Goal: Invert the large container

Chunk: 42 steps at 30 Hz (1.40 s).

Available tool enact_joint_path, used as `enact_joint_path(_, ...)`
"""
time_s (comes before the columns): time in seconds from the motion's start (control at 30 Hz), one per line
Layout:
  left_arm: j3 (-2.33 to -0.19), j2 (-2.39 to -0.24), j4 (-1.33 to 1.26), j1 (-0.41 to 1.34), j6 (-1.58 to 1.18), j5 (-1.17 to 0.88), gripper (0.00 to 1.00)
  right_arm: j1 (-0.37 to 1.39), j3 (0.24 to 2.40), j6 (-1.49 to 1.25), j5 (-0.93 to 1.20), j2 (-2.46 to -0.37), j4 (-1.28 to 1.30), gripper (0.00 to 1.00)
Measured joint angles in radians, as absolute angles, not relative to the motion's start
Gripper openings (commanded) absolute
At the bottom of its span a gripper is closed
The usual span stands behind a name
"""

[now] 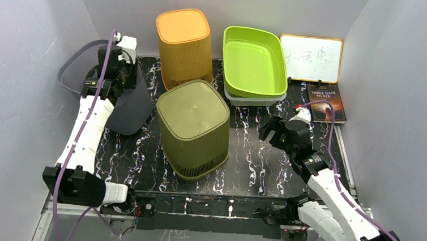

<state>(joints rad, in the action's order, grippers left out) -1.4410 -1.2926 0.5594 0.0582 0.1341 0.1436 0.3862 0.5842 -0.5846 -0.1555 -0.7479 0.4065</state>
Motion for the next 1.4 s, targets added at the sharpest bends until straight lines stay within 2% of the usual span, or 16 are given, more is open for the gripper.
enact_joint_path(0.17,-1.583,-1.197,0.579,0.056,0.083,0.141,0.0,0.423,0.529,-0.605,-0.058,-0.628,0.463,0.74)
enact_joint_path(0.33,-1.706,-1.106,0.574,0.056,0.059,0.145,0.0,0.467,0.499,-0.632,-0.005,-0.628,0.472,0.73)
enact_joint_path(0.6,-1.678,-1.091,0.592,0.056,0.055,0.139,0.0,0.671,0.493,-0.685,-0.058,-0.727,0.43,0.74)
enact_joint_path(0.63,-1.663,-1.097,0.601,0.056,0.054,0.137,0.04,0.681,0.493,-0.689,-0.063,-0.74,0.416,0.74)
enact_joint_path(0.7,-1.645,-1.118,0.625,0.056,0.05,0.133,0.25,0.701,0.493,-0.7,-0.076,-0.772,0.389,0.74)
enact_joint_path(0.8,-1.634,-1.139,0.65,0.056,0.041,0.125,0.45,0.743,0.493,-0.716,-0.098,-0.825,0.347,0.74)
enact_joint_path(1.0,-1.575,-1.114,0.636,0.056,0.009,0.07,0.67,0.847,0.493,-0.75,-0.127,-0.906,0.265,0.75)
enact_joint_path(1.1,-1.566,-1.127,0.617,0.056,-0.024,0.006,0.67,0.858,0.493,-0.759,-0.139,-0.932,0.242,0.75)
enact_joint_path(1.27,-1.571,-1.205,0.585,0.056,-0.076,-0.084,0.56,0.863,0.493,-0.767,-0.162,-0.945,0.226,0.75)
enact_joint_path(1.4,-1.57,-1.275,0.575,0.071,-0.128,-0.112,0.55,0.864,0.493,-0.769,-0.186,-0.945,0.221,0.76)
